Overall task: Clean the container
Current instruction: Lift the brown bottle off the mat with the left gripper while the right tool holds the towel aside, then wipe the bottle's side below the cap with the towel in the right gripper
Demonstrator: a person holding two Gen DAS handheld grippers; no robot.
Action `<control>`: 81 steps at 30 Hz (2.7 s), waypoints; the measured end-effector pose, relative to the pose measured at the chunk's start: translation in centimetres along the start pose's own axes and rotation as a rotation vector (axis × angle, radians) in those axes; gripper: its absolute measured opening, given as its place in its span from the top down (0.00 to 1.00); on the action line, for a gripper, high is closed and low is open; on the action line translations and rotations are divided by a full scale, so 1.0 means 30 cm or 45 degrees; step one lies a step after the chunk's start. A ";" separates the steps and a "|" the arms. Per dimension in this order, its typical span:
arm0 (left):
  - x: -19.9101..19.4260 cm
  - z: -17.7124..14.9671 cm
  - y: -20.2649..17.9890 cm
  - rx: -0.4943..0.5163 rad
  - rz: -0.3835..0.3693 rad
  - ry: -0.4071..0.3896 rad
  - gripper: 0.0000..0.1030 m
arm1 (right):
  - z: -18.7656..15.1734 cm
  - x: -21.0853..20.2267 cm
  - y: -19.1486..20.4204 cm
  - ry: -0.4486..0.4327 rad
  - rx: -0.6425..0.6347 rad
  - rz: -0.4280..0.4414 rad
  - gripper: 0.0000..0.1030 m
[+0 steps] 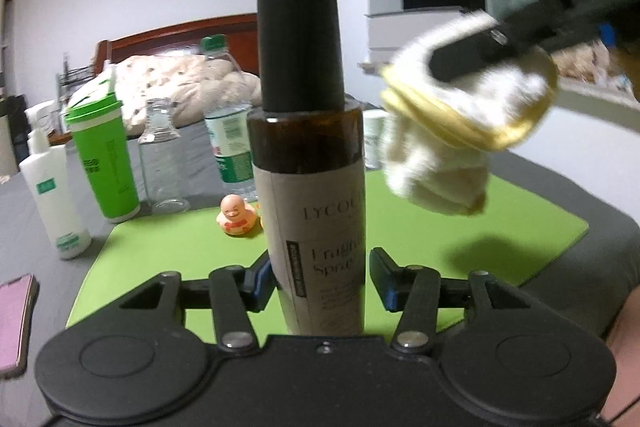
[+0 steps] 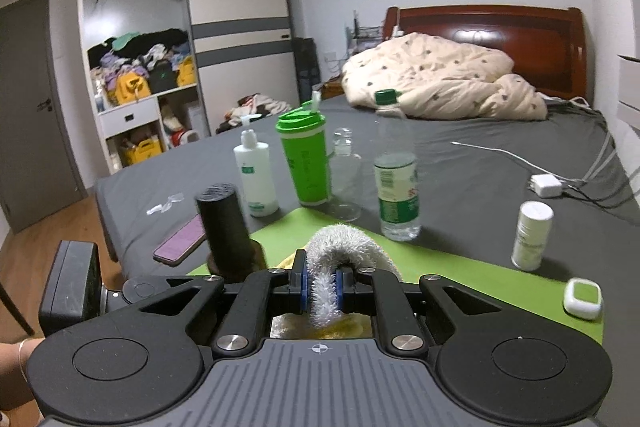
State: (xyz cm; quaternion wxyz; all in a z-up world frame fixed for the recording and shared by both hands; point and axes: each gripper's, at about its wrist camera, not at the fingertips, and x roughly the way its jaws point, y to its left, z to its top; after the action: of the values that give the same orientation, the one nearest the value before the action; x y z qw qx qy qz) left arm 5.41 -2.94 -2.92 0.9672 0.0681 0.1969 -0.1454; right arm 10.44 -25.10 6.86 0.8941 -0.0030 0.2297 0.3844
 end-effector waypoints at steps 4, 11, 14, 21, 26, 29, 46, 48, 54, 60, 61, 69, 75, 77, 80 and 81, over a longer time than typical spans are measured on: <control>-0.040 -0.005 -0.018 -0.095 0.145 -0.093 0.14 | -0.028 -0.036 -0.019 -0.017 0.035 -0.007 0.88; -0.092 0.000 -0.093 -0.325 0.396 -0.204 0.02 | -0.076 -0.099 -0.052 -0.047 0.096 -0.019 0.88; -0.086 0.007 -0.133 -0.358 0.487 -0.230 0.02 | -0.096 -0.126 -0.066 -0.060 0.122 -0.024 0.88; -0.035 0.024 -0.182 -0.451 0.683 -0.172 0.17 | -0.087 -0.129 -0.062 -0.085 0.154 -0.015 0.88; -0.028 0.037 -0.180 -0.490 0.748 -0.136 0.36 | -0.106 -0.146 -0.068 -0.090 0.167 0.006 0.88; -0.043 0.043 -0.201 -0.458 0.746 -0.146 0.49 | -0.115 -0.153 -0.071 -0.090 0.174 0.016 0.88; -0.041 0.051 -0.153 -0.200 0.290 -0.110 0.60 | -0.126 -0.162 -0.058 -0.100 0.183 0.018 0.88; -0.038 0.055 -0.111 -0.175 0.206 -0.095 0.60 | -0.123 -0.162 -0.051 -0.102 0.179 0.018 0.88; -0.045 0.042 -0.006 -0.119 0.003 -0.065 0.60 | -0.115 -0.172 -0.006 -0.118 0.159 0.039 0.88; -0.047 0.008 0.052 -0.021 -0.182 -0.070 0.60 | -0.085 -0.134 0.055 -0.121 0.111 0.085 0.88; -0.047 0.007 0.055 -0.004 -0.199 -0.074 0.60 | -0.080 -0.128 0.066 -0.122 0.103 0.093 0.88; -0.038 0.007 0.071 0.083 -0.292 -0.084 0.60 | -0.041 -0.075 0.143 -0.122 0.041 0.150 0.88; -0.024 0.006 0.083 0.102 -0.307 -0.087 0.60 | -0.031 -0.014 0.113 -0.097 0.071 0.133 0.88; -0.024 0.009 0.086 0.098 -0.311 -0.085 0.60 | -0.026 0.001 0.104 -0.092 0.078 0.128 0.88; -0.030 0.009 0.085 0.107 -0.317 -0.084 0.60 | -0.016 0.031 0.093 -0.079 0.083 0.130 0.88; -0.036 0.009 0.080 0.118 -0.316 -0.085 0.60 | -0.013 0.044 0.090 -0.072 0.083 0.133 0.88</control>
State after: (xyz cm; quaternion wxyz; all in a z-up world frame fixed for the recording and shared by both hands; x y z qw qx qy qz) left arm 5.31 -0.44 -2.06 0.9436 0.0830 0.1647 -0.2750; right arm 9.22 -22.38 6.44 0.8786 0.0491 0.2166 0.4227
